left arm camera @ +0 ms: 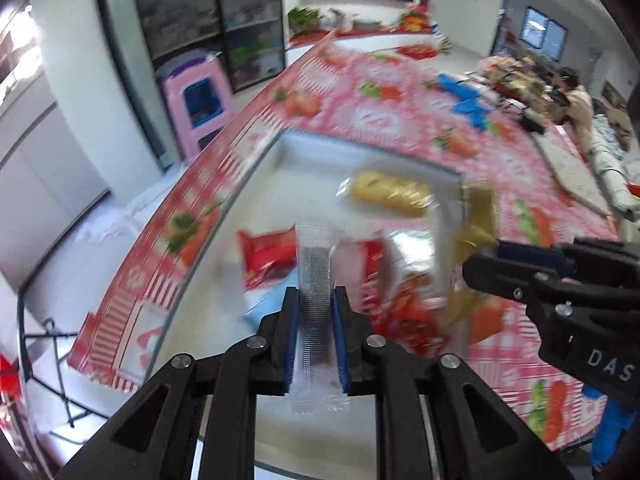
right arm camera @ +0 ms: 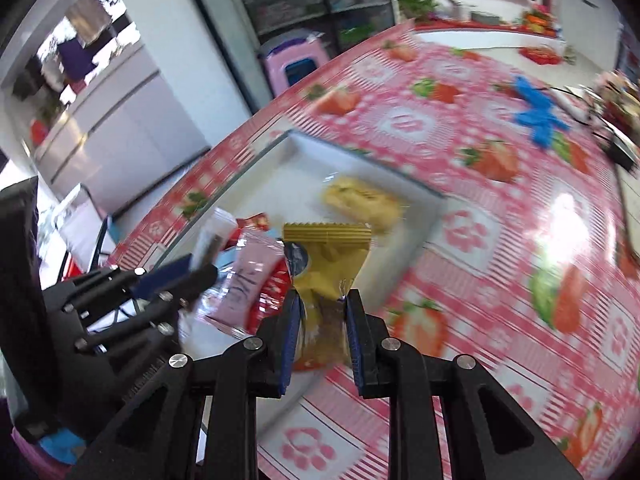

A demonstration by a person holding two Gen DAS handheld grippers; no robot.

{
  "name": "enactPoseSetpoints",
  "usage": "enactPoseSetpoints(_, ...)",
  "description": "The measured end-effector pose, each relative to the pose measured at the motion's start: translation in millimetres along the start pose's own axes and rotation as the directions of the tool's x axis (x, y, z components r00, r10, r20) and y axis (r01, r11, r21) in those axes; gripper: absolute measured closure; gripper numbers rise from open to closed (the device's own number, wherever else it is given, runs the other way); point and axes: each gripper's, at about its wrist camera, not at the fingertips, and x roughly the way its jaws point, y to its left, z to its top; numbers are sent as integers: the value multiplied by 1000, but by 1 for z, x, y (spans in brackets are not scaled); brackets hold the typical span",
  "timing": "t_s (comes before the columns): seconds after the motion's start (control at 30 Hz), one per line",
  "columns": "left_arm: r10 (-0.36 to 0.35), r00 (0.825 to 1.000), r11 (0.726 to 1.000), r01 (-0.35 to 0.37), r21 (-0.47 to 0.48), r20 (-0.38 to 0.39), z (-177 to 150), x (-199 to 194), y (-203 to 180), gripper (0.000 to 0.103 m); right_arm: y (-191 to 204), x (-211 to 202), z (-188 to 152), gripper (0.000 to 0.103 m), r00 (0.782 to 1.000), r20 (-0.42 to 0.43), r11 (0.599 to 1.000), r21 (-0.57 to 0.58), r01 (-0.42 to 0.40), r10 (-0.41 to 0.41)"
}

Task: Organize snacks
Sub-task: 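Carry the clear stick packet and gold packet over the white tray, then open both grippers to drop the stick and gold packets into the tray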

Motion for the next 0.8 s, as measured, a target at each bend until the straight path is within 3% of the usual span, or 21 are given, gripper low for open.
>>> enactPoseSetpoints(0.03, 4, 1000, 1000, -4, -4, -4, -3, 2, 3, 62, 4, 5, 1, 79, 1000, -16, 1000, -13, 3, -3)
enactPoseSetpoints(0.07, 9, 1000, 1000, -9, -7, -2, -6, 4, 5, 36, 9, 11, 3, 79, 999, -30, 1000, -26, 12, -13)
enactPoseSetpoints(0.1, 22, 1000, 1000, -22, -9, 8, -7, 6, 6, 19, 12, 16, 4, 79, 999, -41, 999, -38, 25, -27)
enactPoseSetpoints(0.13, 38, 999, 999, -38, -6, 29, -8, 5, 7, 18, 14, 19, 5, 76, 998, -50, 998, -45, 33, -35)
enactPoseSetpoints(0.2, 73, 997, 997, -73, 4, 35, -10, 6, 5, 18, 16, 23, 6, 41, 997, -66, 997, -57, 44, -48)
enactPoseSetpoints(0.23, 76, 997, 997, -76, 7, 22, -10, 8, 5, 18, 17, 22, 5, 15, 996, -64, 996, -63, 56, -60)
enactPoseSetpoints(0.43, 119, 993, 993, -119, -2, 11, -12, 15, 8, 14, 22, 20, 5, 10, 988, -55, 983, -119, 138, -145)
enactPoseSetpoints(0.47, 139, 990, 990, -139, 2, 12, -13, 15, 8, 14, 23, 20, 4, 0, 986, -57, 981, -126, 150, -158)
enactPoseSetpoints(0.8, 153, 988, 988, -153, 9, -19, -20, 15, 9, 14, 26, 18, 3, 0, 981, -46, 971, -153, 182, -191)
